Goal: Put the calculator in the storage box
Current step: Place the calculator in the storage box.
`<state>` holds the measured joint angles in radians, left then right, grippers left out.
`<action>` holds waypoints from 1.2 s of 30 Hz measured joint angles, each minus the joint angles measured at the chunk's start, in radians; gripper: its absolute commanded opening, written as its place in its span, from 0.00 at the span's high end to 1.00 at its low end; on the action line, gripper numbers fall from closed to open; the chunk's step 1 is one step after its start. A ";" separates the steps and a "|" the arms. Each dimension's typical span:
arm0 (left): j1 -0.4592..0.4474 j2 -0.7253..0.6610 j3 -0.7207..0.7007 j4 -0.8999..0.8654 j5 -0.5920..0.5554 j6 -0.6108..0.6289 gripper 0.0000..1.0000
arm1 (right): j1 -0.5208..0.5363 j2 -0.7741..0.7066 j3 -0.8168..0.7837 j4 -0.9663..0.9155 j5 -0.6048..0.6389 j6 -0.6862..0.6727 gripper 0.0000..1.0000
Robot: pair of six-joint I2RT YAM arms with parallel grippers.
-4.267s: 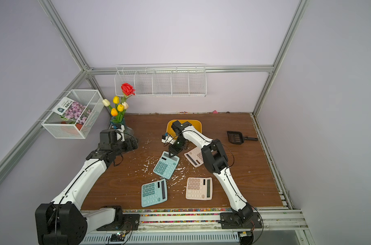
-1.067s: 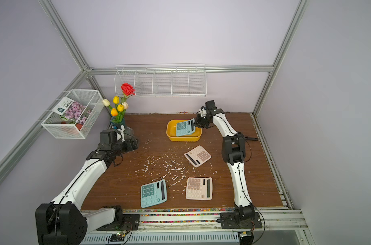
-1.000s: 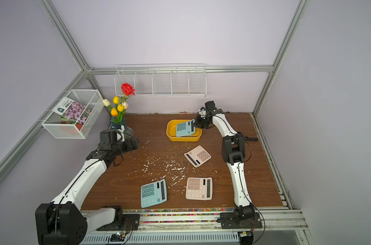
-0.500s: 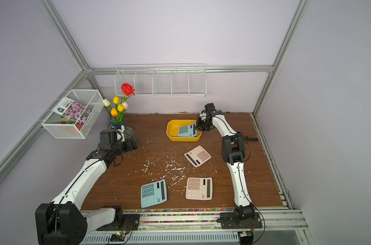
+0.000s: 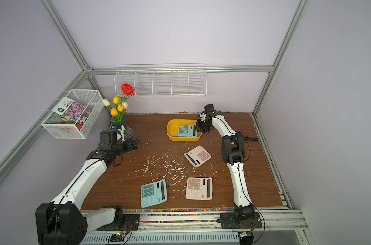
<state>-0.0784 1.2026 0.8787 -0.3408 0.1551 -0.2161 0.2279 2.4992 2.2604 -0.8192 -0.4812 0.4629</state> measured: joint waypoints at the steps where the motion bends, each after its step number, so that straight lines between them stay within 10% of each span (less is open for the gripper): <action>1: 0.000 0.000 0.000 0.000 0.000 0.000 0.11 | 0.001 0.000 0.000 0.000 0.003 0.000 0.71; 24: 0.000 0.000 0.000 0.000 0.000 0.000 0.10 | 0.017 -0.092 -0.010 -0.027 0.096 -0.008 0.61; 36: 0.000 0.000 0.000 0.000 0.000 0.000 0.10 | 0.101 -0.664 -0.518 0.112 0.092 0.032 0.62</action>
<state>-0.0780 1.2022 0.8787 -0.3408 0.1551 -0.2165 0.3286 1.8351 1.7428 -0.7071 -0.3897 0.4953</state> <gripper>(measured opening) 0.900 0.385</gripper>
